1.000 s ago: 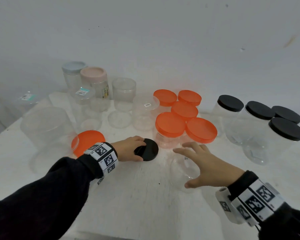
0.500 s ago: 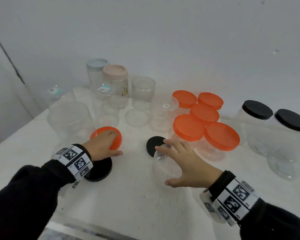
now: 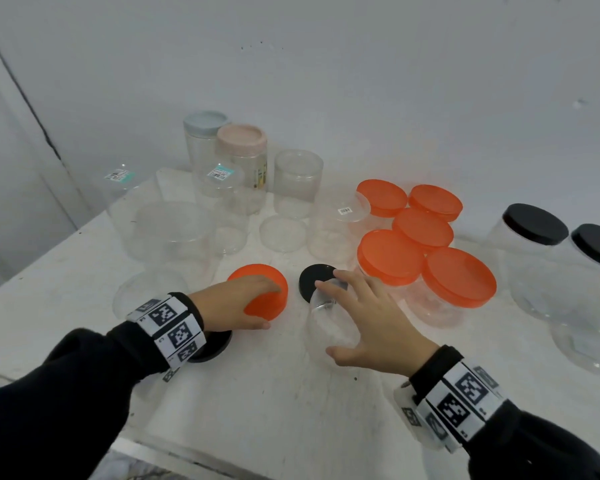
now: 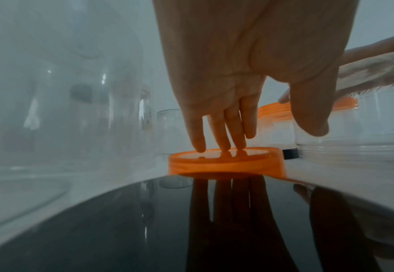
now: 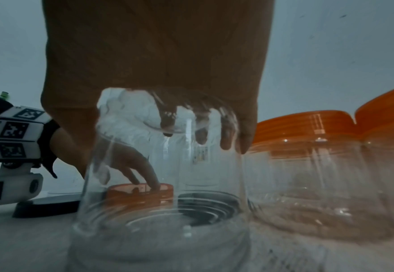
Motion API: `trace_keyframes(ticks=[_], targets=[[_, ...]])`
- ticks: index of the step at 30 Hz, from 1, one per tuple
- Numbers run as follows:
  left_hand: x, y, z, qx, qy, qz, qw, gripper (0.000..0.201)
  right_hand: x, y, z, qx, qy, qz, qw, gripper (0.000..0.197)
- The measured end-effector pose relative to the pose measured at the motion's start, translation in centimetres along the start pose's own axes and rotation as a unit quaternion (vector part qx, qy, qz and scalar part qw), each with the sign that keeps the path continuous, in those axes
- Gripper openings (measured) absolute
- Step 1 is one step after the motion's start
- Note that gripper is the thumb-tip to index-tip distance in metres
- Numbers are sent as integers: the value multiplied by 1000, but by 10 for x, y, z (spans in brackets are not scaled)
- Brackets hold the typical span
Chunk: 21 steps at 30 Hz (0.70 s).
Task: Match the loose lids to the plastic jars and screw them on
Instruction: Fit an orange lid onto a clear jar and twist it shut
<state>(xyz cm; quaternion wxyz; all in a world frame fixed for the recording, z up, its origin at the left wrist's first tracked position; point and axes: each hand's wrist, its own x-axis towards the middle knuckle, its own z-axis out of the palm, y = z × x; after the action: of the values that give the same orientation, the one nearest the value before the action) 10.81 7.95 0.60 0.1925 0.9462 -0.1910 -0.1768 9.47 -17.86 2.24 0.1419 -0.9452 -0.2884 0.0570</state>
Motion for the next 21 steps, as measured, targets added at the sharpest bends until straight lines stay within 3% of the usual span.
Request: trace_keyframes(ticks=[5,9,13,18,21], targets=[[15,0,-9,74,35,0,997,84,-1,-1,2,-18,8,-3,1000,95],[27,-7,-10,130,-24,-55,990,107,-1,-1,2,-35,0,-1,999,100],[31,-9,-9,107,-65,-80,989,114,-2,-2,2,-23,9,-1,1000,97],[29,-6,-11,84,-16,-72,994,109,-3,-1,-2,-4,20,-14,1000,93],[22,-3,-19,19,33,-52,998,107,-10,1,-9,64,49,-14,997,94]])
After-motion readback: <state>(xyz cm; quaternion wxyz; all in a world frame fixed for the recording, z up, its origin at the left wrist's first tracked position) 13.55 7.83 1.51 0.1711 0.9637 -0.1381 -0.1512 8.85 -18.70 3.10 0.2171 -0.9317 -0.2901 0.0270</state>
